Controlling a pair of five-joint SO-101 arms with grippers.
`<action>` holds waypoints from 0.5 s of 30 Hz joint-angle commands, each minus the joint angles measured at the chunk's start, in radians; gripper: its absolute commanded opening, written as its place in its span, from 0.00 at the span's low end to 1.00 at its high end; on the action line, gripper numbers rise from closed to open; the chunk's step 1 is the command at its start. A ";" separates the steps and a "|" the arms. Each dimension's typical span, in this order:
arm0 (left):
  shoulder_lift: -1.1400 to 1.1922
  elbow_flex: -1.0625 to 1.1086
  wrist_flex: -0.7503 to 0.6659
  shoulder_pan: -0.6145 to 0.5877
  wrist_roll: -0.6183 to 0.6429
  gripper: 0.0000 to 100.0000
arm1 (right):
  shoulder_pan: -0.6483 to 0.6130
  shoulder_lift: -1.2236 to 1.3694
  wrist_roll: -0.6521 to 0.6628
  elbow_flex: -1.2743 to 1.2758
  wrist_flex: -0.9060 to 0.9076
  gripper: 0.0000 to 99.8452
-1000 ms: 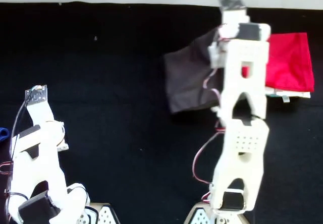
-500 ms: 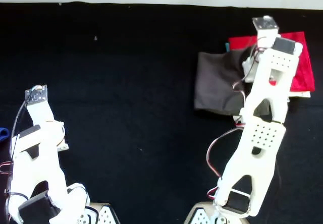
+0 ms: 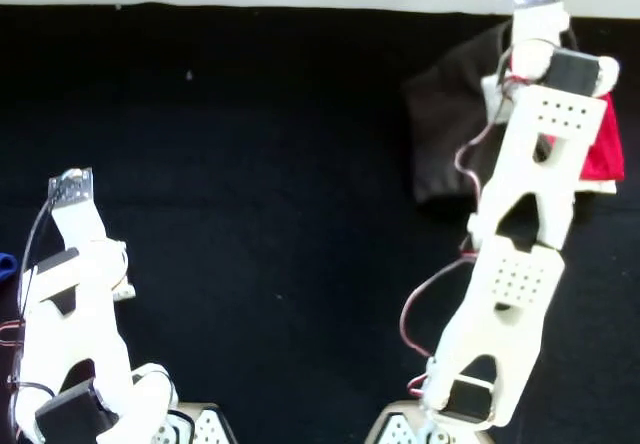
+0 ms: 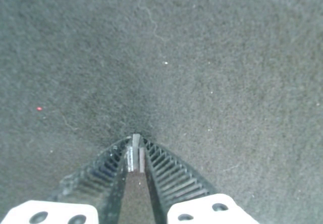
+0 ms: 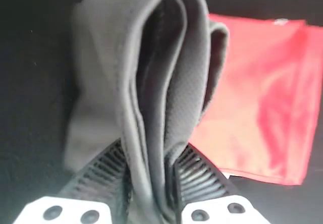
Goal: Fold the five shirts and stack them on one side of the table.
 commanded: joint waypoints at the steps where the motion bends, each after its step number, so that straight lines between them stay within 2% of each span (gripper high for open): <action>1: -0.005 0.001 -0.025 -0.001 -0.005 0.01 | -0.010 -0.170 0.060 -0.048 0.012 0.01; 8: -0.005 0.001 -0.025 -0.001 -0.005 0.01 | 0.010 -0.277 0.181 -0.047 0.008 0.01; 15: -0.005 0.001 -0.025 -0.001 -0.005 0.01 | 0.079 -0.225 0.259 -0.047 0.004 0.01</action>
